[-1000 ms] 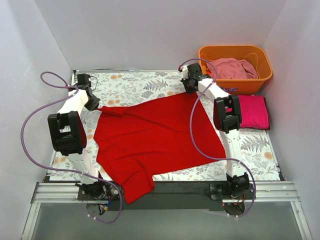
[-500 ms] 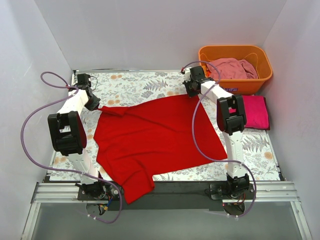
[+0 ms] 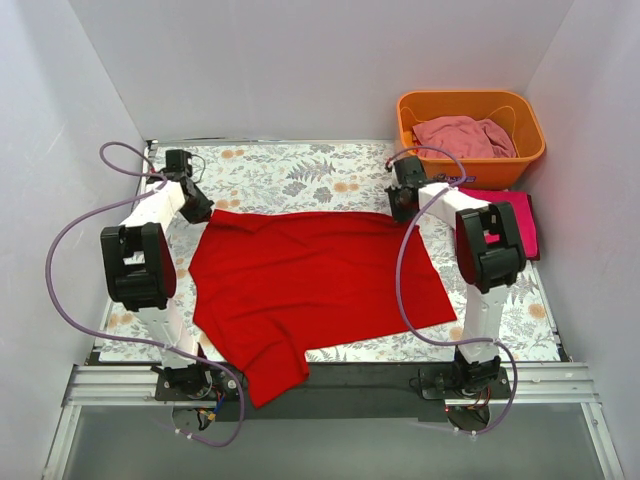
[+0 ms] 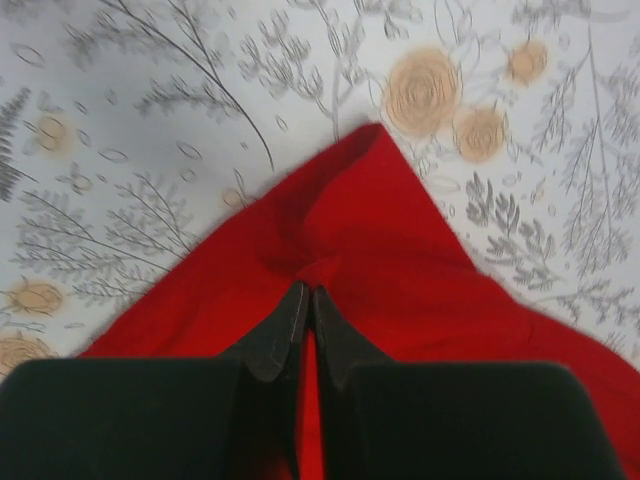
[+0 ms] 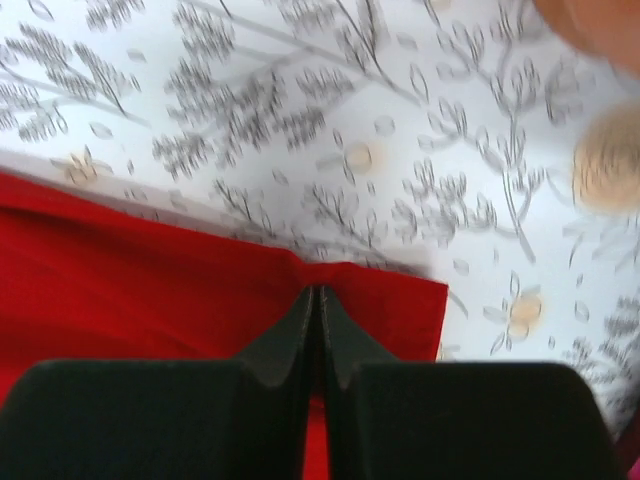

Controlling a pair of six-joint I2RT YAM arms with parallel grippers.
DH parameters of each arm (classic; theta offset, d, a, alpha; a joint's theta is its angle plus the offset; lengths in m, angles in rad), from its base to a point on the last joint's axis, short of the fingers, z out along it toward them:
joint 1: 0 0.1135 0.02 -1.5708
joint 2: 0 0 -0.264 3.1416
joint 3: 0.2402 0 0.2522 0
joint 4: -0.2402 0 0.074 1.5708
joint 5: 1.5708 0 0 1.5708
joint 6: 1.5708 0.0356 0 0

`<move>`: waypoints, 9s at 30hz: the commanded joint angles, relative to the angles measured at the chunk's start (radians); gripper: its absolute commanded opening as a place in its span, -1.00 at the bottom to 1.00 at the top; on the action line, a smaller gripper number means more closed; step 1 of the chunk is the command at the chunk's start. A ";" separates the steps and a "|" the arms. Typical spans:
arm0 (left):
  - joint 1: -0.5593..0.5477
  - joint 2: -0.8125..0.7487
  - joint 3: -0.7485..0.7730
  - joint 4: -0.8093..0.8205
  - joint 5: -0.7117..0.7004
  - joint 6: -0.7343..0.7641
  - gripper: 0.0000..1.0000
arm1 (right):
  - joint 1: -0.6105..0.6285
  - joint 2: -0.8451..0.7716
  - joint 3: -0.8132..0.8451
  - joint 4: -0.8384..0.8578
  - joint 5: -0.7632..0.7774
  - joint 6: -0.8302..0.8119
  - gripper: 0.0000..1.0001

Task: Fold and stack the t-shirts
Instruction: Flatten the tshirt out, then fold the tshirt

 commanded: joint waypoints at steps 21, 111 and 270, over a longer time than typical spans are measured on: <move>-0.123 -0.141 -0.076 -0.033 0.066 0.029 -1.00 | -0.231 -0.381 -0.429 0.154 -0.263 0.194 -0.37; -0.121 0.032 0.278 -0.100 0.031 0.018 -1.00 | -0.263 -0.186 -0.114 0.186 -0.193 -0.056 -0.97; -0.169 -0.750 -0.568 -0.164 0.170 -0.224 -0.98 | -0.326 -0.506 -0.775 0.444 -0.300 0.286 -0.34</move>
